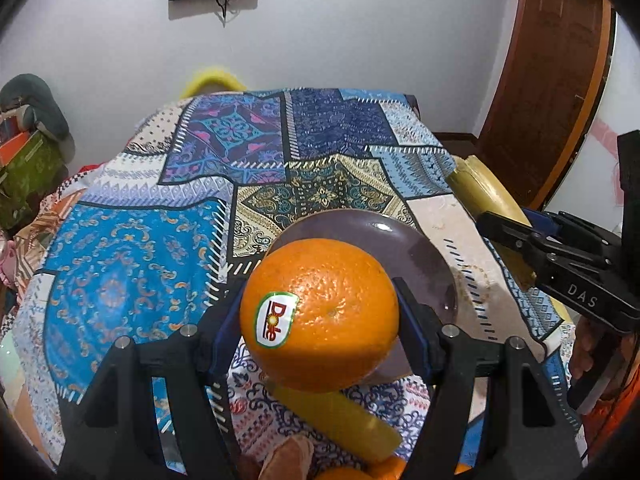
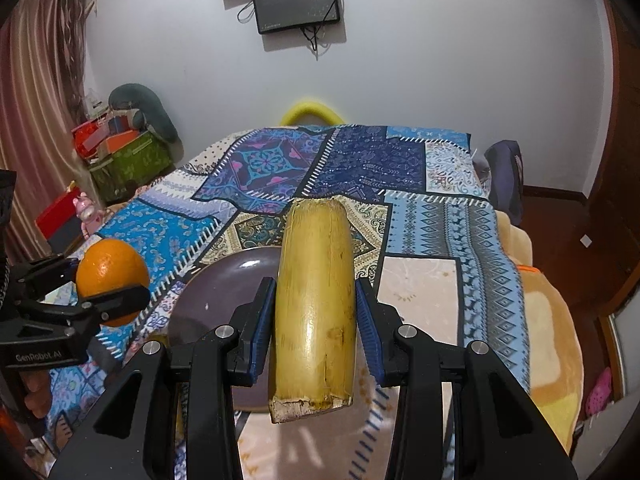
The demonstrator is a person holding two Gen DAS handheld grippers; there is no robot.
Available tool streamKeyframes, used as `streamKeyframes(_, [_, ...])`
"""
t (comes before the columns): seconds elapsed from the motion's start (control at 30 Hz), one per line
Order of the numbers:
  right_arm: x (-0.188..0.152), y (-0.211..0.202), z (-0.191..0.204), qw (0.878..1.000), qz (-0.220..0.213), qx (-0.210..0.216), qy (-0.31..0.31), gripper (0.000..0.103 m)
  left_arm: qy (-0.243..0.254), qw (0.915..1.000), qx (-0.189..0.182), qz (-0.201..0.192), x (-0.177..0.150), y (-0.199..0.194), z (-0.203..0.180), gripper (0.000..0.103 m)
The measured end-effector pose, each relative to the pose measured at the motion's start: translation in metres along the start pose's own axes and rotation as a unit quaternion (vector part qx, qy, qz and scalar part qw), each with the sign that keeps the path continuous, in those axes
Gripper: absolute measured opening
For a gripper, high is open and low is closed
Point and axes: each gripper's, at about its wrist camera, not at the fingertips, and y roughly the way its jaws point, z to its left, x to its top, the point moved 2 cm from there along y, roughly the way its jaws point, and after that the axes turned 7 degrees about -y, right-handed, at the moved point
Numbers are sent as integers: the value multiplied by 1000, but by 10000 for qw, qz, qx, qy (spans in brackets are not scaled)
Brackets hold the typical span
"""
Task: Organize fruits
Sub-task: 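Carry the orange and corn onto the brown plate and open both tools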
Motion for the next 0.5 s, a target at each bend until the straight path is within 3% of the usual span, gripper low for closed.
streamKeyframes(0.5, [-9,63,3,9980,593,162,-132,36,75,9978,38,655,-1,63,5,69])
